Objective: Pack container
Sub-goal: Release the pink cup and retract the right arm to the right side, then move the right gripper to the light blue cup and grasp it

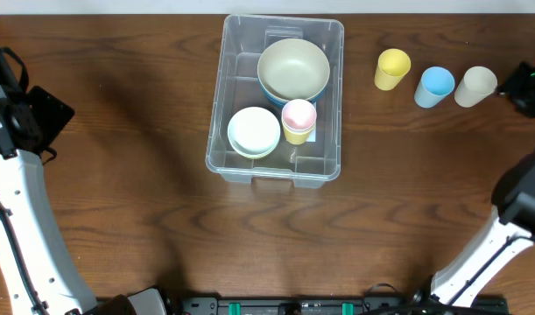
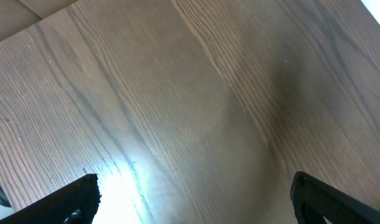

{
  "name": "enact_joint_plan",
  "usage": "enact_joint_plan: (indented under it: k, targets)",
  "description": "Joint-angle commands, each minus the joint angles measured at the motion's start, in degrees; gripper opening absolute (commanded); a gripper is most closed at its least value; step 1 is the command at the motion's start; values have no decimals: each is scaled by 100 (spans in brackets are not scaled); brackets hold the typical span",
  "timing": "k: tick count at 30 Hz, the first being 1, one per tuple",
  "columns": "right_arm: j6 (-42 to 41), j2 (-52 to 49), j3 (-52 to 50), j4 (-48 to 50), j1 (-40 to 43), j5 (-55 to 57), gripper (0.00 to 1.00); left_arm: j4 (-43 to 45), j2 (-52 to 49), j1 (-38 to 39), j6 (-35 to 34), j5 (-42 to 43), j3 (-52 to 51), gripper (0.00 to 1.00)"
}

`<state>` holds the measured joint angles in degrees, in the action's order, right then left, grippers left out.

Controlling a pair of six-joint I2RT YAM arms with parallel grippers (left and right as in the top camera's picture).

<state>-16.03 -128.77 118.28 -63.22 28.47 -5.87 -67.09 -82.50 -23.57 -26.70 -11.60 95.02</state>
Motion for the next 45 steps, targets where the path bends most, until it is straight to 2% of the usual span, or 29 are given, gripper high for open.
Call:
enact_joint_plan:
  k: [1,6,13,20,35,41,45]
  targets:
    - [127,-328,37,199,-118,-758,52,-17,-2,-26,72,-68,79,98]
    - [127,-498,37,455,-149,-1172,47,-15,-2,-26,72,-68,79,98]
    - [133,-496,39,374,-153,-758,44,-17,-2,-26,72,-68,79,98]
    - [131,-494,57,431,-153,-1012,48,-17,-2,-26,72,-68,79,98]
    - [160,-96,66,511,-177,-1845,49,-17,-2,-26,72,-68,79,98]
    - [595,243,66,177,-555,-1829,52,-17,-2,-26,72,-68,79,98]
    - [603,247,66,170,-885,-1679,54,-17,-2,-26,72,-68,79,98]
